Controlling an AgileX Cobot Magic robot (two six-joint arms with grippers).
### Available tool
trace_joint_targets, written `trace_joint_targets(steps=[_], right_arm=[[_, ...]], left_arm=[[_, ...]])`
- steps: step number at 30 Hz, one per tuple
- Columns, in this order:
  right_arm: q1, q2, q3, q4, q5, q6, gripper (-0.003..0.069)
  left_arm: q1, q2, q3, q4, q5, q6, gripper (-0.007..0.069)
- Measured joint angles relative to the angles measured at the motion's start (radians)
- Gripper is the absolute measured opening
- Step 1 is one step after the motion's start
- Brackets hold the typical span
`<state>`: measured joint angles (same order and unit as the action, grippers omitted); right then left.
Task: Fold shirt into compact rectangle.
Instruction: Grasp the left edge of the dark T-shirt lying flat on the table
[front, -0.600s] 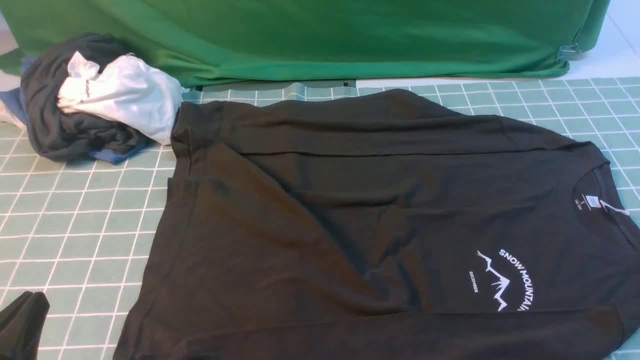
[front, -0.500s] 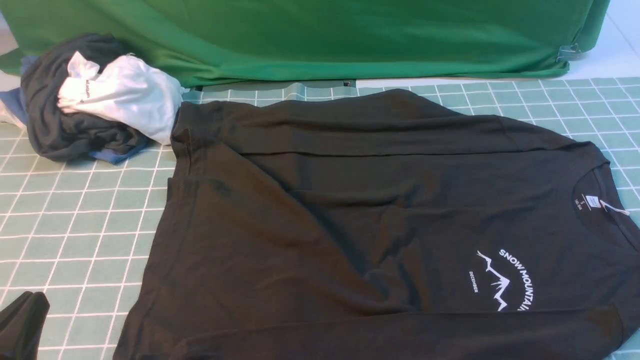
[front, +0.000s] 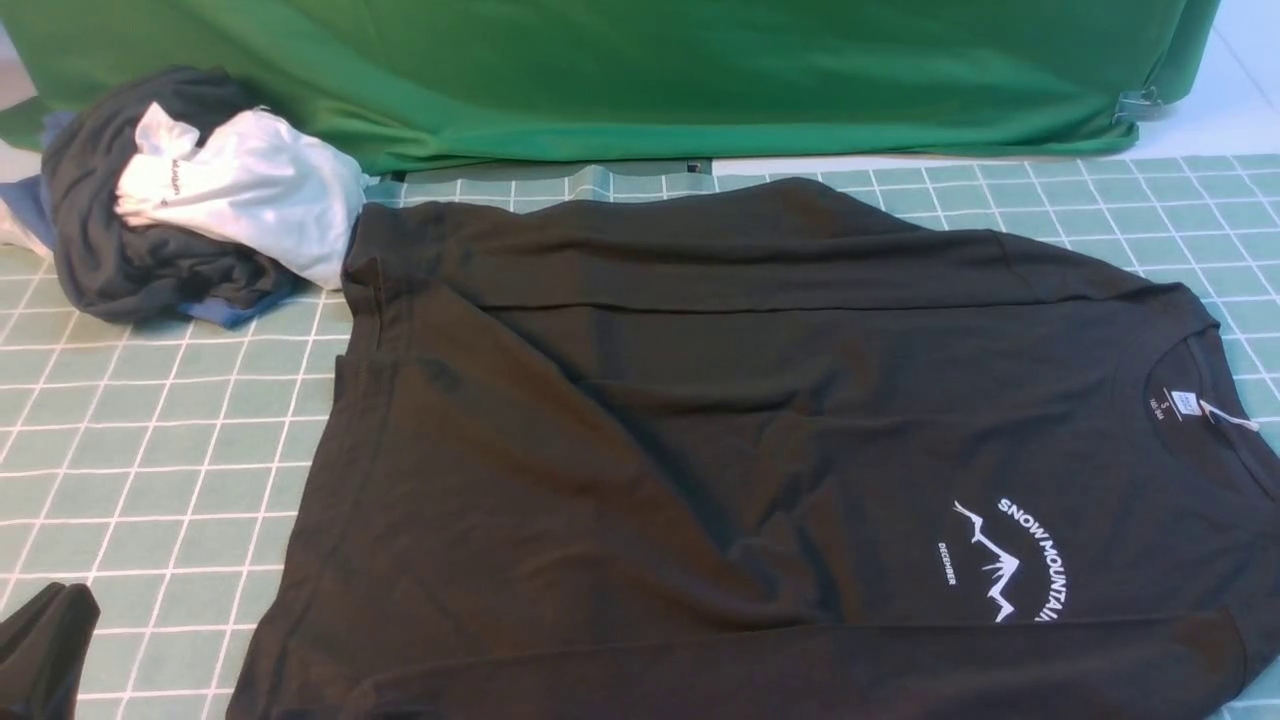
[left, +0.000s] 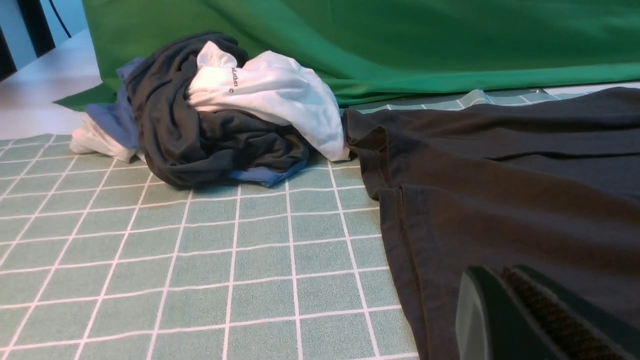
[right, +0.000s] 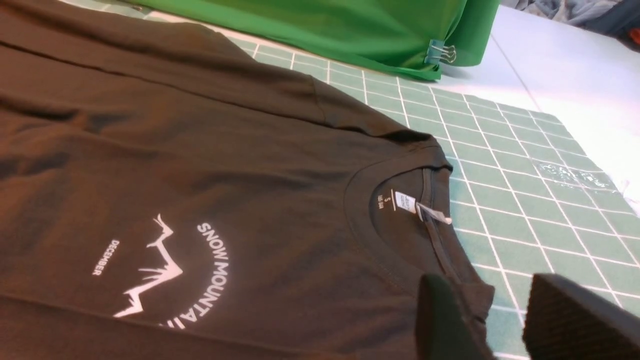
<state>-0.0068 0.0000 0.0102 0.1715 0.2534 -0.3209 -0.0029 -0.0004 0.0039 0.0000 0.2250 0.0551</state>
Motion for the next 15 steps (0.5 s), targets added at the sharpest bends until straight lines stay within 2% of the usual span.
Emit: trace_joint_targets(steps=[6,10,15], right_arm=[[0.0,0.0,0.0,0.0,0.0,0.0,0.0245],[0.0,0.0,0.0,0.0,0.0,0.0,0.0245],[0.0,0.0,0.0,0.0,0.0,0.0,0.0245]], left_arm=[[0.0,0.0,0.0,-0.015,-0.056,-0.024,0.0017],[0.0,0.0,0.0,-0.185,-0.213,-0.101,0.0017],[0.0,0.0,0.0,-0.245,-0.379,-0.14,0.0017]])
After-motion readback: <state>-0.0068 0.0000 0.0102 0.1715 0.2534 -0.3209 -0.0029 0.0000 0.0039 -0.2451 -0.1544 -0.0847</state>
